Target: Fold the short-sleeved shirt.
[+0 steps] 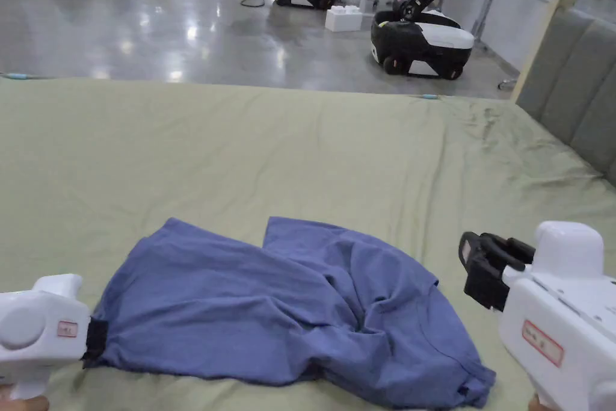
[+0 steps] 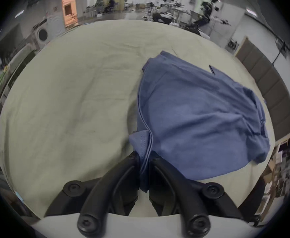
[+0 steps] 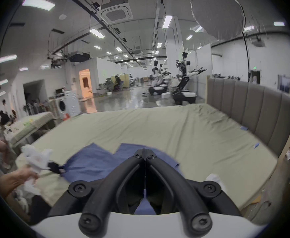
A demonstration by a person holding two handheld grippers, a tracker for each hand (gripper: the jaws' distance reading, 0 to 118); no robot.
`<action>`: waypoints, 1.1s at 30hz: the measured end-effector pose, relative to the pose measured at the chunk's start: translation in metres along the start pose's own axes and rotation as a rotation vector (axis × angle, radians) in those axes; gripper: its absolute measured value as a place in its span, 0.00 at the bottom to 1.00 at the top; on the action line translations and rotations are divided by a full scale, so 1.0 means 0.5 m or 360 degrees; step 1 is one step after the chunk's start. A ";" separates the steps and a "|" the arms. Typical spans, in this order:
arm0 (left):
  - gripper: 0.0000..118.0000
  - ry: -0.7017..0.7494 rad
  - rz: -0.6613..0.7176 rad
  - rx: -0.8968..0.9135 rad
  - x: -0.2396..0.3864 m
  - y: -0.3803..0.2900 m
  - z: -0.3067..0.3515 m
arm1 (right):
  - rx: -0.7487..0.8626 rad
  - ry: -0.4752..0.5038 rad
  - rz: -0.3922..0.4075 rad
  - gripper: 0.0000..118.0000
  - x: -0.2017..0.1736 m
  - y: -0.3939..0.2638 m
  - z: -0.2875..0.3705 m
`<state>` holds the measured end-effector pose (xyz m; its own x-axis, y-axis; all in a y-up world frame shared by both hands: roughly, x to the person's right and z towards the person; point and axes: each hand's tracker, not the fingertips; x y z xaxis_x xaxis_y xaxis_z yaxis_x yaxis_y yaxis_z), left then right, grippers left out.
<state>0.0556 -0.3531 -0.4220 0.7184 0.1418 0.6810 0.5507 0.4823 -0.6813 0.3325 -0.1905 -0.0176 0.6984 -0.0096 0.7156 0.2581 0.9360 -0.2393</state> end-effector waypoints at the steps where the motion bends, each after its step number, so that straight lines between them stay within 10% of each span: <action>1: 0.08 -0.0008 0.0001 0.0010 -0.003 -0.001 0.007 | -0.0103 -0.0044 0.0002 0.67 0.023 0.018 -0.070; 2: 0.08 -0.0016 0.0004 0.0018 -0.005 -0.003 0.013 | -0.0221 -0.0083 -0.0003 0.95 0.047 0.026 -0.152; 3: 0.08 -0.0028 0.0008 0.0017 -0.007 -0.005 0.018 | -0.0385 -0.0083 -0.0041 1.00 0.068 0.024 -0.238; 7: 0.08 -0.0060 0.0054 0.0016 0.003 -0.019 0.043 | -0.1155 -0.0039 -0.0143 0.92 0.150 -0.027 -0.534; 12: 0.08 -0.0088 0.0078 0.0004 0.012 -0.029 0.051 | -0.1413 -0.0009 -0.0148 0.72 0.140 -0.162 -0.612; 17: 0.08 -0.0166 0.0124 0.0010 -0.003 -0.010 0.057 | -0.1134 0.0058 -0.0298 0.04 0.174 -0.105 -0.544; 19: 0.08 -0.0213 0.0159 0.0061 -0.012 0.004 0.075 | -0.1107 0.0030 -0.0171 0.04 0.194 -0.086 -0.516; 22: 0.08 -0.0268 0.0234 0.0175 -0.046 0.032 0.123 | -0.0927 0.0217 -0.0443 0.04 0.203 -0.038 -0.429; 33: 0.08 -0.0266 0.0409 0.0586 -0.213 0.132 0.385 | -0.0567 0.0294 -0.0455 0.04 0.187 0.211 -0.228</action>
<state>-0.0663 -0.1697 -0.4878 0.7167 0.4192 0.5573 0.1553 0.6831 -0.7136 0.5012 -0.1325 -0.0506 0.6645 -0.3409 0.6650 0.6465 0.7086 -0.2828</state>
